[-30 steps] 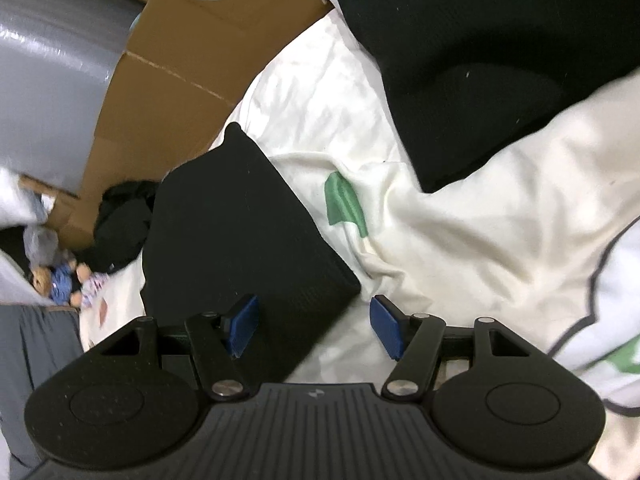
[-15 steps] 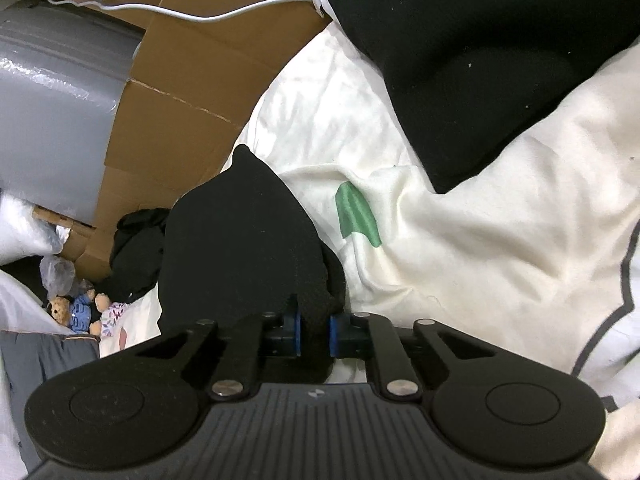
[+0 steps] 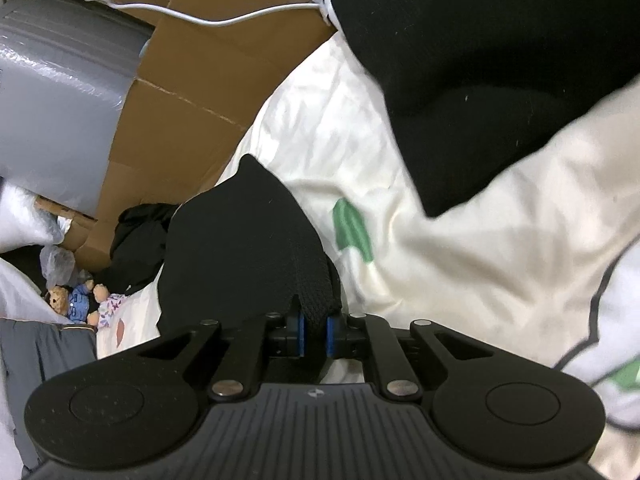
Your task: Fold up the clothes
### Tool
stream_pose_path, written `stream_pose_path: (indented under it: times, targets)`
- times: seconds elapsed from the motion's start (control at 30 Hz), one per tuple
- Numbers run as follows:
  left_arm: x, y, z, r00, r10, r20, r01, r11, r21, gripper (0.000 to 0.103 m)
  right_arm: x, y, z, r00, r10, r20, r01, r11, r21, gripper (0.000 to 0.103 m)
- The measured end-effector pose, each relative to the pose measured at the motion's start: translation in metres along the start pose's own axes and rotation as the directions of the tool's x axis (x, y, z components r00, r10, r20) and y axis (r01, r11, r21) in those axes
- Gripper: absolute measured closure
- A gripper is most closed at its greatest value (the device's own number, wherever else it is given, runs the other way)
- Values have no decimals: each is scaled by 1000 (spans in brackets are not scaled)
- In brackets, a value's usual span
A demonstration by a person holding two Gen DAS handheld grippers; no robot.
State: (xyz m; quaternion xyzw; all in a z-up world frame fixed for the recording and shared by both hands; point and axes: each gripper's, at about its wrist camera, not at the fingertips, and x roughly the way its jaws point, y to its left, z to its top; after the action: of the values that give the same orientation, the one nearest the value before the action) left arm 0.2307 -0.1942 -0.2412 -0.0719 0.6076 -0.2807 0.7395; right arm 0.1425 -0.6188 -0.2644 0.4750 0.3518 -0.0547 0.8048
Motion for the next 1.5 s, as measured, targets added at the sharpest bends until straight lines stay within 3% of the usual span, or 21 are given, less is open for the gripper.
stream_pose_path:
  times: [0.23, 0.33, 0.4, 0.43, 0.5, 0.7, 0.9, 1.3, 1.33, 1.4, 1.5]
  targets:
    - [-3, -11, 1, 995, 76, -62, -72, 996, 62, 91, 4, -2, 10, 1000, 11, -2, -11, 999, -38, 92]
    - [-8, -12, 2, 991, 107, -77, -101, 991, 84, 90, 2, -8, 8, 999, 40, 3, -40, 999, -19, 84]
    - [-13, -14, 6, 987, 134, -90, -124, 987, 105, 89, -2, -13, 5, 999, 51, 17, -51, 998, 20, 71]
    - [-17, -16, 11, 985, 142, -93, -131, 985, 115, 88, -3, -13, 3, 998, 54, 24, -55, 998, 28, 59]
    - [-23, -18, 16, 984, 150, -93, -138, 982, 130, 79, -10, -10, -3, 997, 63, 48, -64, 998, 25, 51]
    - [-47, -34, 58, 983, 177, -46, -163, 963, 215, 57, -11, -4, -11, 999, 37, 25, -36, 999, -22, 48]
    - [-52, -58, 112, 982, 187, 26, -185, 932, 312, 43, -17, -6, -14, 999, 22, 36, -21, 1000, -24, 48]
    - [-23, -119, 210, 985, 169, 35, -163, 841, 516, 38, -9, 2, -18, 999, -37, 12, 37, 999, -18, 48]
    - [-19, -123, 216, 986, 160, 33, -154, 840, 521, 37, -9, 2, -18, 999, -40, 10, 40, 999, -17, 48]
    - [-13, -128, 223, 991, 134, 26, -128, 846, 518, 22, -4, 8, -16, 999, -53, 0, 53, 998, -33, 48]
    - [-1, -138, 228, 996, 82, 39, -90, 843, 531, 20, 3, 14, -14, 998, -65, -2, 65, 997, -52, 47]
